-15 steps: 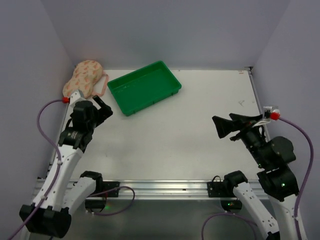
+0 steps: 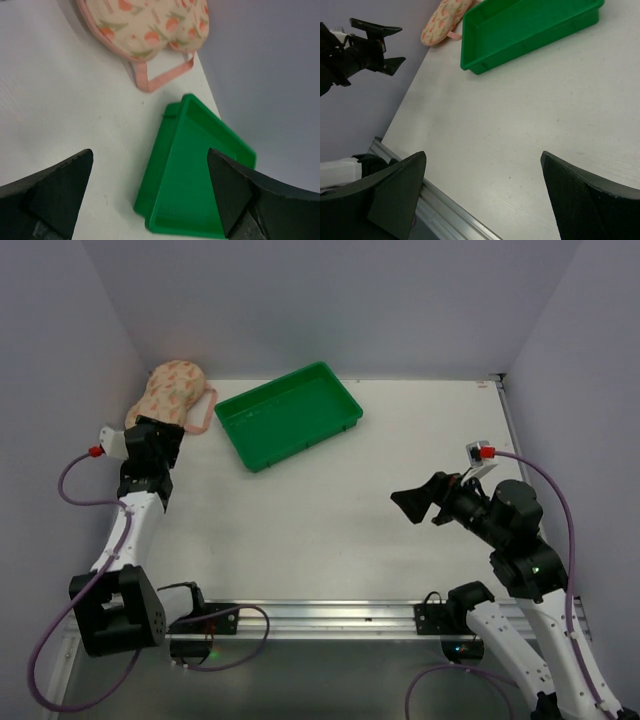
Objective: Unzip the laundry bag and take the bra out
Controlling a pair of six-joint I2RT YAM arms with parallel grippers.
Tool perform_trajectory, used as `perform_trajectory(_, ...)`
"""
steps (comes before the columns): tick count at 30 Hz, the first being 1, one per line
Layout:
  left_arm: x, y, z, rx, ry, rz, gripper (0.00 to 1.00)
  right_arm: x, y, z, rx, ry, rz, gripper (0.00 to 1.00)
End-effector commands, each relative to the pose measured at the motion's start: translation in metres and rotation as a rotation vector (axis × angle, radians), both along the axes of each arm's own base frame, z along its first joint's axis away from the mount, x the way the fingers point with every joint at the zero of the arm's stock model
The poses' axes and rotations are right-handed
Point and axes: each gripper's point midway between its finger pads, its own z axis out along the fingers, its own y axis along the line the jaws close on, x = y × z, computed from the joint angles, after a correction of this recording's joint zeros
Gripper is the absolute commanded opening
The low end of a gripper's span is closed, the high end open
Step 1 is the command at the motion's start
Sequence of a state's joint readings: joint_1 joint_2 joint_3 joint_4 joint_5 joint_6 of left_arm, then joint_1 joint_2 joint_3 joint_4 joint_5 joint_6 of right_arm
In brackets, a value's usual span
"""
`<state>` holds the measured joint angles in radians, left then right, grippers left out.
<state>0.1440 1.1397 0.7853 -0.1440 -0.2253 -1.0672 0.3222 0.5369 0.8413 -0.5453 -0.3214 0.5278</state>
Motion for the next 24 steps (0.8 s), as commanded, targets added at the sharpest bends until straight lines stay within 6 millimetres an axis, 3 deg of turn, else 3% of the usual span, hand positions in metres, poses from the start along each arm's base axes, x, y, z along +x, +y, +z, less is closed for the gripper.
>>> perform_trajectory(1, 0.026, 0.042, 0.002, -0.014, -0.124, 0.151, 1.0, -0.005, 0.012, 0.011, 0.029, -0.04, 0.083, 0.99)
perform_trajectory(3, 0.035, 0.054, -0.003, -0.019, -0.145, 0.169, 1.0, -0.002, 0.012, 0.018, 0.021, -0.062, 0.081, 0.99)
perform_trajectory(5, 0.042, 0.063, -0.025, -0.028, -0.128, 0.183, 1.0, 0.0, 0.012, 0.024, 0.018, -0.086, 0.082, 0.99)
perform_trajectory(6, 0.051, 0.068, -0.018, -0.02, -0.182, 0.183, 1.0, 0.001, 0.012, 0.028, 0.018, -0.097, 0.084, 0.99)
perform_trajectory(7, 0.056, 0.071, -0.036, -0.028, -0.16, 0.187, 1.0, 0.002, 0.013, 0.032, 0.019, -0.115, 0.086, 0.99)
perform_trajectory(14, 0.098, 0.096, -0.059, -0.009, -0.22, 0.162, 1.0, 0.017, 0.018, 0.041, 0.01, -0.138, 0.096, 0.99)
perform_trajectory(15, 0.104, 0.099, -0.072, -0.005, -0.197, 0.159, 1.0, 0.02, 0.019, 0.041, 0.007, -0.13, 0.1, 0.99)
perform_trajectory(18, 0.122, 0.11, -0.069, 0.004, -0.249, 0.16, 1.0, 0.027, 0.021, 0.043, 0.004, -0.126, 0.101, 0.99)
perform_trajectory(23, 0.154, 0.122, -0.084, -0.014, -0.303, 0.162, 1.0, 0.035, 0.032, 0.044, 0.018, -0.096, 0.145, 0.99)
perform_trajectory(24, 0.158, 0.122, -0.098, -0.022, -0.287, 0.161, 1.0, 0.036, 0.033, 0.045, 0.022, -0.095, 0.146, 0.99)
